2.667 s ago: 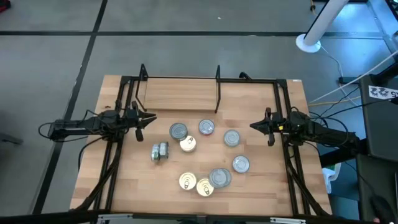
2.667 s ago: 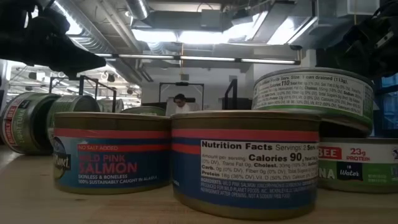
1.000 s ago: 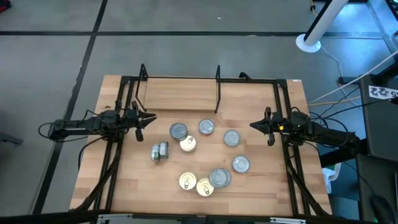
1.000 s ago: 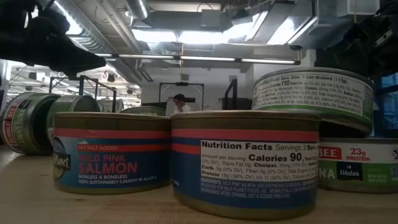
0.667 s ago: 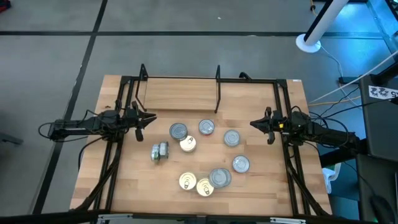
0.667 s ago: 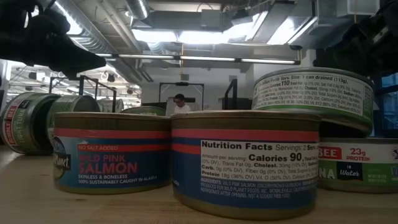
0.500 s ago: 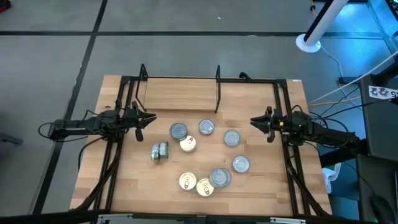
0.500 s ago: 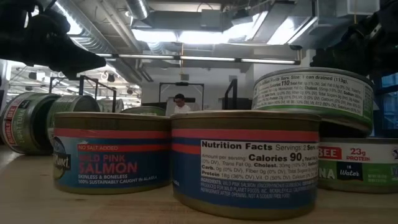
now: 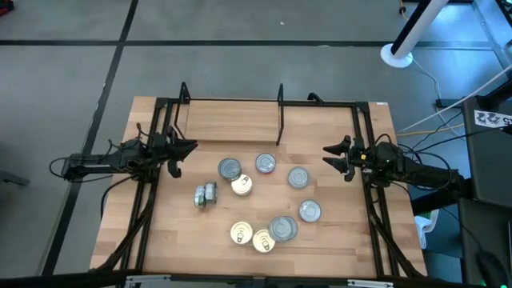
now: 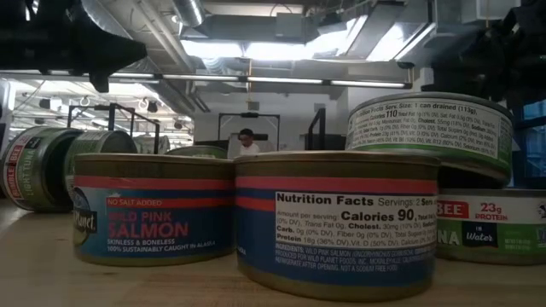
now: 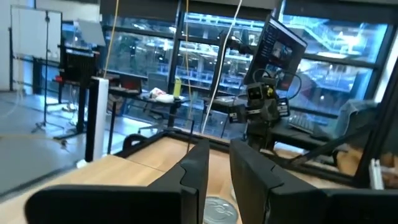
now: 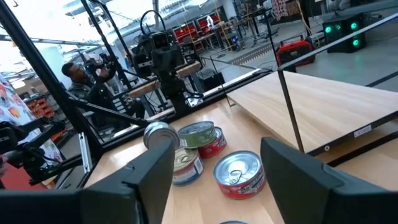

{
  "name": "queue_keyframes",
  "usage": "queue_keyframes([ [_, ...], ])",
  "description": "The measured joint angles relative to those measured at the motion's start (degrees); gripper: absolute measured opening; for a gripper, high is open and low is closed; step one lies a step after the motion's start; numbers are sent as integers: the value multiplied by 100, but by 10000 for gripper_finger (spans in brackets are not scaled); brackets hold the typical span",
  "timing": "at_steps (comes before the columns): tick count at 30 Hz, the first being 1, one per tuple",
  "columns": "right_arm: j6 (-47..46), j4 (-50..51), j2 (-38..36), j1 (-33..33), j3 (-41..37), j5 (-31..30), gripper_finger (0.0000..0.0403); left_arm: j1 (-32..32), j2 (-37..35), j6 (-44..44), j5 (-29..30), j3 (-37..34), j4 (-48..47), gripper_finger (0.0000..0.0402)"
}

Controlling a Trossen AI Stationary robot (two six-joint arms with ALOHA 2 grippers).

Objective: Stack canned seafood by type on shelf
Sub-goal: Put the red tuna can on the shelf

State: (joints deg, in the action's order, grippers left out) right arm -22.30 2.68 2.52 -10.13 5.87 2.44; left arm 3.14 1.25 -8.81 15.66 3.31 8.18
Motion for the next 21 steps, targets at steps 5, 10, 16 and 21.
queue_keyframes([
  [5, 232, 1, 485, 0, 311, -41, 240, 0, 430, -320, 0, -3, 336, 60],
  [10, 625, 39, 1232, -2, 652, -42, 240, 0, 1142, -327, 0, -4, 971, 60],
  [16, 1094, 57, 2180, 0, 978, -39, 240, 0, 1963, -338, 0, 76, 1564, 60],
  [21, 1182, 126, 2849, -2, 1340, -37, 240, 0, 2581, -600, 0, 386, 1587, 60],
])
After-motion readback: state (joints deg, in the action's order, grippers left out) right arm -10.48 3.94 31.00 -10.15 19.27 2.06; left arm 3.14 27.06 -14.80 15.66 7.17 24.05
